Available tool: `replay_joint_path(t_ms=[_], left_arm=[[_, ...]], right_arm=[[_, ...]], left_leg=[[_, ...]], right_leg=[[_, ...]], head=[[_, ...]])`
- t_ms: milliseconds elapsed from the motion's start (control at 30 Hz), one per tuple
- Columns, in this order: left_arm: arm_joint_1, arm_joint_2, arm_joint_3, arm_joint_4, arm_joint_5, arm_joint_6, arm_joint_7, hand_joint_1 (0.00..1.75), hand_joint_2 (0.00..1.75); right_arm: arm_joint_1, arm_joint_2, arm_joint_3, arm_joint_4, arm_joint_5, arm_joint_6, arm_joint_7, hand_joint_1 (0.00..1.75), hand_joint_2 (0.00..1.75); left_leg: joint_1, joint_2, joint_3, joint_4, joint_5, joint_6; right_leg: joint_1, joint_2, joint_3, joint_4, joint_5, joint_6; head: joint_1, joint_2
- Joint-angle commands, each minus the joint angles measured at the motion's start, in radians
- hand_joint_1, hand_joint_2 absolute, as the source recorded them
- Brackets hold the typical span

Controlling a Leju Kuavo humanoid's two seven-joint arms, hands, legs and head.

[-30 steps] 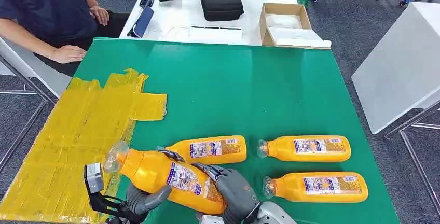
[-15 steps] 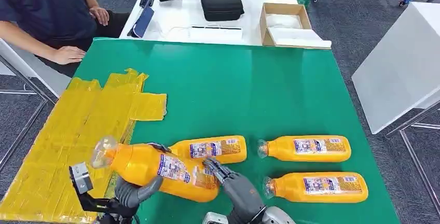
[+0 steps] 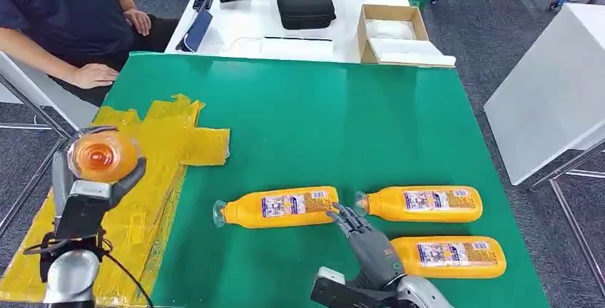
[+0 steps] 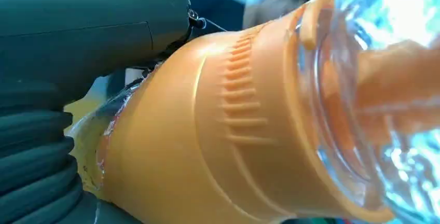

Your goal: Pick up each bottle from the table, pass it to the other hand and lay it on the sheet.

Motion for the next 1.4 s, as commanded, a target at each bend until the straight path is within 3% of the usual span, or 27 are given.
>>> replay_joint_path(t_ms=[33, 267, 400, 467, 767, 1100, 1233, 1267, 1400], left_arm=[[-0.117, 0.053, 0.03, 0.139, -0.056, 0.032, 0.013, 1.75, 1.75], [-0.263, 0.136, -0.251, 0.444, -0.65, 0.098, 0.192, 1.75, 1.75], [-0.364, 0.166, -0.392, 0.625, -0.776, -0.02, 0.279, 1.75, 1.75], [-0.415, 0.18, -0.441, 0.717, -0.776, -0.09, 0.285, 1.75, 1.75], [-0.425, 0.193, -0.461, 0.729, -0.779, -0.124, 0.279, 1.75, 1.75], [-0.478, 0.254, -0.626, 0.878, -0.779, -0.271, 0.228, 1.75, 1.75], [-0.552, 0.237, -0.673, 0.978, -0.774, -0.391, 0.26, 1.75, 1.75], [-0.574, 0.229, -0.676, 1.012, -0.76, -0.426, 0.259, 0.0, 1.75], [-0.649, 0.228, -0.696, 1.088, -0.693, -0.572, 0.209, 0.0, 1.75]], right_arm=[[-0.011, -0.022, -0.055, 0.012, 0.003, 0.025, 0.006, 0.0, 0.0], [-0.125, -0.011, -0.05, 0.089, -0.001, 0.139, 0.005, 0.0, 0.0], [-0.227, 0.009, -0.003, 0.148, -0.003, 0.19, 0.01, 0.0, 0.0], [-0.285, 0.028, 0.019, 0.187, -0.011, 0.213, 0.017, 0.0, 0.0], [-0.291, 0.024, 0.032, 0.189, -0.012, 0.218, 0.015, 0.0, 0.0], [-0.446, 0.138, 0.118, 0.33, -0.032, 0.239, 0.034, 0.0, 0.0], [-0.494, 0.193, 0.145, 0.405, -0.015, 0.244, 0.044, 0.0, 0.0], [-0.51, 0.209, 0.155, 0.431, 0.002, 0.243, 0.048, 0.0, 0.0], [-0.58, 0.287, 0.178, 0.564, 0.03, 0.246, 0.035, 0.0, 0.0]], left_leg=[[0.0, 0.0, 0.0, -0.001, 0.001, 0.001], [-0.001, -0.004, -0.001, -0.002, 0.004, 0.0], [-0.001, -0.002, -0.001, -0.002, 0.005, 0.0], [-0.001, -0.001, -0.001, -0.001, 0.005, 0.0], [0.0, 0.001, -0.005, 0.0, 0.007, 0.0], [-0.001, 0.004, -0.006, -0.001, 0.008, 0.0], [0.0, 0.003, -0.008, -0.001, 0.009, -0.001], [0.0, 0.002, -0.007, -0.001, 0.008, -0.001], [0.0, 0.004, -0.008, -0.001, 0.01, -0.002]], right_leg=[[0.0, 0.0, 0.0, -0.001, 0.003, -0.004], [-0.001, -0.004, -0.001, -0.001, 0.003, -0.005], [0.0, -0.002, -0.001, -0.001, 0.005, -0.003], [0.0, -0.001, -0.002, 0.0, 0.005, -0.003], [0.0, 0.0, -0.005, 0.0, 0.008, -0.003], [0.0, 0.004, -0.008, 0.001, 0.009, -0.004], [0.0, 0.002, -0.009, 0.003, 0.009, -0.005], [0.0, 0.002, -0.008, 0.003, 0.009, -0.004], [0.0, 0.004, -0.01, 0.004, 0.01, -0.004]], head=[[0.0, 0.0], [0.0, 0.0], [0.0, 0.0], [0.0, 0.0], [0.0, 0.0], [0.0, 0.0], [0.0, 0.0], [0.0, 0.0], [0.0, 0.0]])
